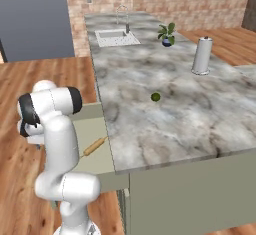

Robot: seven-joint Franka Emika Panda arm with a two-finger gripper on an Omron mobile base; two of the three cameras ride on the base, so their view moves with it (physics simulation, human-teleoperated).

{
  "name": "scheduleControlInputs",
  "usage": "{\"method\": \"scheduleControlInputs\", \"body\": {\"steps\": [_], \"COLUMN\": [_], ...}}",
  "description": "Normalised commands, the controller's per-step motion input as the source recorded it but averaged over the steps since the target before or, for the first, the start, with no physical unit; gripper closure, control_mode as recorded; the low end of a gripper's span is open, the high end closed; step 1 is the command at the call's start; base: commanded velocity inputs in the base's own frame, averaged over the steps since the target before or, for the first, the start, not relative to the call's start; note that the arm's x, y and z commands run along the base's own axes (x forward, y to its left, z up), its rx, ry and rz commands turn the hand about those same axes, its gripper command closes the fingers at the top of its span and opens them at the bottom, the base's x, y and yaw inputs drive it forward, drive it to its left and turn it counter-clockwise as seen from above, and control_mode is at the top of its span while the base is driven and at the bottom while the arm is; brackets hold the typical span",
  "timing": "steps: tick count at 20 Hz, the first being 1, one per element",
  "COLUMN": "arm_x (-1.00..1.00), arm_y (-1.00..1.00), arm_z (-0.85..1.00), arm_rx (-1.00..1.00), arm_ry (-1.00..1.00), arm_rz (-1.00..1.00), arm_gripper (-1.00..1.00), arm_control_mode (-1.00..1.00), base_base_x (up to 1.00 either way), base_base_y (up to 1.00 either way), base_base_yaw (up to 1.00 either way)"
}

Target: Pick the rolling pin from the drawer and place it on the counter.

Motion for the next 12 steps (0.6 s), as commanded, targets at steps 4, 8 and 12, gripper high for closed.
{"method": "scheduleControlInputs", "body": {"steps": [4, 8, 12], "arm_x": [-0.06, 0.00, 0.00], "arm_y": [1.00, 1.00, 0.73], "arm_z": [0.04, 0.40, 0.88], "arm_rx": [-0.04, 0.00, 0.04], "arm_ry": [-0.02, -0.06, -0.03], "arm_rz": [0.00, 0.00, 0.00], "arm_gripper": [-1.00, -1.00, -1.00], "arm_control_mode": [-1.00, -1.00, -1.00], "base_base_x": [0.00, 0.00, 0.00], "base_base_y": [0.00, 0.00, 0.00], "base_base_yaw": [0.00, 0.00, 0.00]}}
